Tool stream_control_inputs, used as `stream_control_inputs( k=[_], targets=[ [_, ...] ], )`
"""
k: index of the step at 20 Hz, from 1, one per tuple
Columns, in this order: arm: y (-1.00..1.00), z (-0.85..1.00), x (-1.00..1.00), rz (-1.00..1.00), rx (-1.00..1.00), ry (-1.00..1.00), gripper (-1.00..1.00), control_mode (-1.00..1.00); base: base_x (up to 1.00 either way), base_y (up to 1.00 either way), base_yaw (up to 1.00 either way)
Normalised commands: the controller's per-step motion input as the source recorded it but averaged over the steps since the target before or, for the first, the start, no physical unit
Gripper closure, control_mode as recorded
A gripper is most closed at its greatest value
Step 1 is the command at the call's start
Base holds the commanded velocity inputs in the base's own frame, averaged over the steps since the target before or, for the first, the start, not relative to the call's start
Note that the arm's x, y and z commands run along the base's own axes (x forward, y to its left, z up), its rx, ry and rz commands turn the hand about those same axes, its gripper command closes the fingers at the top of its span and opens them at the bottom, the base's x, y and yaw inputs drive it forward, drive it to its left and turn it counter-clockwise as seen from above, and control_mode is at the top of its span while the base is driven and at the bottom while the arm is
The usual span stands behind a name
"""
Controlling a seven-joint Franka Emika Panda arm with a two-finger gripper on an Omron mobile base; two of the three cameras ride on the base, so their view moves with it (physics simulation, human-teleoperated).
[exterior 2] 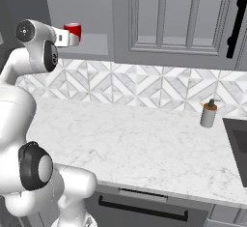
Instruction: Gather all objects into one cabinet and sort the glasses and bowls to opposite sides.
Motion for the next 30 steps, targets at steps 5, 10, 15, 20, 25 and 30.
stream_control_inputs(
  k=[5,10,15,20,25,30],
  targets=[
    [0.0,-0.08,0.21,0.0,0.0,0.0,-1.0,-1.0,0.0,0.0,0.0],
    [0.0,0.0,0.17,0.0,0.0,0.0,-1.0,-1.0,0.0,0.0,0.0],
    [0.05,0.0,0.17,0.0,0.0,0.02,-1.0,-1.0,0.0,0.0,0.0],
    [0.05,0.0,0.23,0.0,0.0,0.07,-1.0,-1.0,0.0,0.0,0.0],
    [0.02,0.01,0.28,0.0,0.0,0.04,-1.0,-1.0,0.0,0.0,0.0],
    [0.02,0.01,0.33,-0.01,0.0,0.02,-1.0,-1.0,0.0,0.0,0.0]
  ],
)
